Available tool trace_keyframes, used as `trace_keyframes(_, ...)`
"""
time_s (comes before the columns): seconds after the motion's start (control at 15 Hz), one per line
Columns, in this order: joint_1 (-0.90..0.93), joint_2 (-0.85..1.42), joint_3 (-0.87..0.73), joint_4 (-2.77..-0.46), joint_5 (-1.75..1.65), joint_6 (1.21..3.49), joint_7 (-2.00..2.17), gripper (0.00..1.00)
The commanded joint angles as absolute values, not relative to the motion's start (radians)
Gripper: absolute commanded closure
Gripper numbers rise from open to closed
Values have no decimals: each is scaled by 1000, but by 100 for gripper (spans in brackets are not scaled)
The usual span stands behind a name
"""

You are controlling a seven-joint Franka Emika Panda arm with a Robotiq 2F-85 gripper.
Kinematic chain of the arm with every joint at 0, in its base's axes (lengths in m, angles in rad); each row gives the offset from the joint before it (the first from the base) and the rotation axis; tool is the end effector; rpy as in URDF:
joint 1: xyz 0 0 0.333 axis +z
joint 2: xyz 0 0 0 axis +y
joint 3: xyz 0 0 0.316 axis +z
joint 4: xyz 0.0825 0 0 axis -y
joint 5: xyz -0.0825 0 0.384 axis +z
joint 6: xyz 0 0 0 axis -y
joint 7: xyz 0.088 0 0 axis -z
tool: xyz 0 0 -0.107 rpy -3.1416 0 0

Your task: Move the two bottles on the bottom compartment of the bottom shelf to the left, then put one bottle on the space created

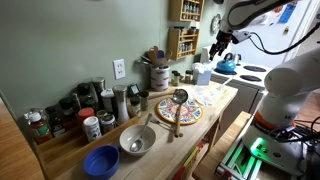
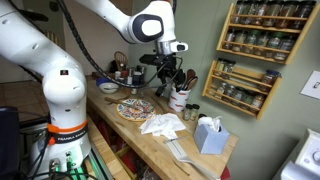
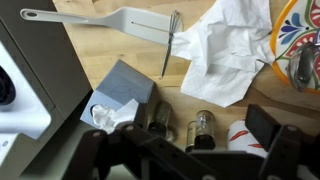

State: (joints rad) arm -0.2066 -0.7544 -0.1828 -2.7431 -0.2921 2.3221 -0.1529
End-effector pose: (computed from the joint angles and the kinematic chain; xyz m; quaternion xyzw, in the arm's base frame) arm 0.3206 -0.1365 0.4631 0.9843 -0.0216 0.1452 0.0983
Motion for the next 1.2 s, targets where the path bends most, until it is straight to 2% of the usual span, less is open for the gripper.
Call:
trace_keyframes(0.0, -213, -754, -175, -2741, -285, 2322, -159, 0)
trace_keyframes(0.13, -192, -745, -185, -2738, -275, 2339, -183, 0)
trace_keyframes(0.4, -197, -621, -232, -2674, -270, 2521, -201, 0)
trace_keyframes(0.87, -58, -415, -447, -2530, -43, 2751, -435, 0)
trace_keyframes(0.93, -16, -392, -487, -2501, 23, 2762, -472, 25)
trace_keyframes(1.0, -2, -361, -502, -2471, 53, 2774, -494, 27)
trace_keyframes(1.13, 37, -305, -540, -2415, 129, 2803, -543, 42)
